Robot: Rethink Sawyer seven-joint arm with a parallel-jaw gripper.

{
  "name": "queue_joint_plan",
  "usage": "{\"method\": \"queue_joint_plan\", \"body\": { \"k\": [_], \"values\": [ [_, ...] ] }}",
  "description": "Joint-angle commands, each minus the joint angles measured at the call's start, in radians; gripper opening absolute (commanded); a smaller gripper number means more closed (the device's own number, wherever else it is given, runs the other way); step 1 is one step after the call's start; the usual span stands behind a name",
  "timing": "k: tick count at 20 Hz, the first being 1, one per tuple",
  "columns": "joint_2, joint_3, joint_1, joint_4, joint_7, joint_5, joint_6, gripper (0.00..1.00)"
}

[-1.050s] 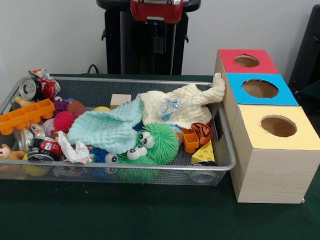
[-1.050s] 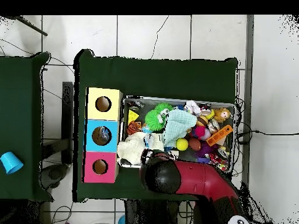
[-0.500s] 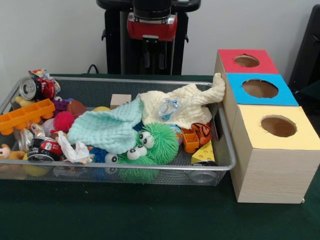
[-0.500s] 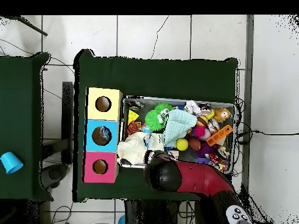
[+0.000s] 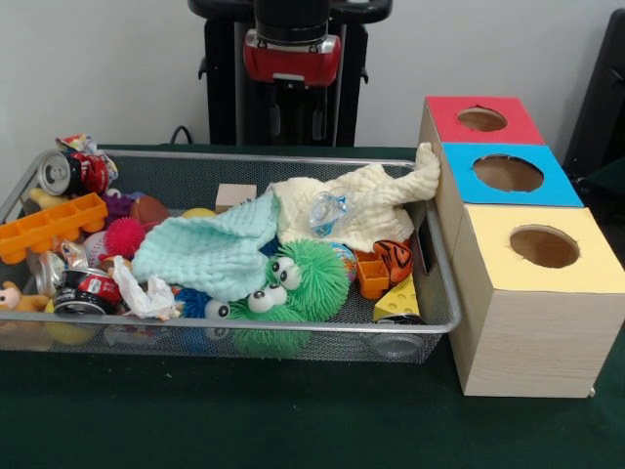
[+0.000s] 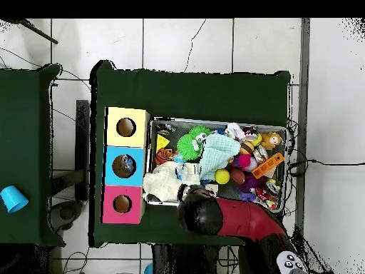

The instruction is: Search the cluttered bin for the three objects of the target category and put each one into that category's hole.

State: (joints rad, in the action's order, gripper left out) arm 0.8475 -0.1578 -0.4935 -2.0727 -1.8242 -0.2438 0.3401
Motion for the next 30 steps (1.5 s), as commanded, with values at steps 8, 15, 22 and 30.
{"method": "queue_joint_plan", "body": {
  "k": [8,15,22,30],
  "values": [
    [0.105,-0.014,-0.008,0.018,-0.037,0.002,0.102,1.0],
    [0.148,-0.045,-0.021,0.044,-0.008,0.028,0.177,1.0],
    [0.118,-0.056,-0.021,0.101,-0.014,0.023,0.197,1.0],
    [0.073,-0.036,0.029,0.158,-0.072,0.022,0.198,1.0]
  ]
}}
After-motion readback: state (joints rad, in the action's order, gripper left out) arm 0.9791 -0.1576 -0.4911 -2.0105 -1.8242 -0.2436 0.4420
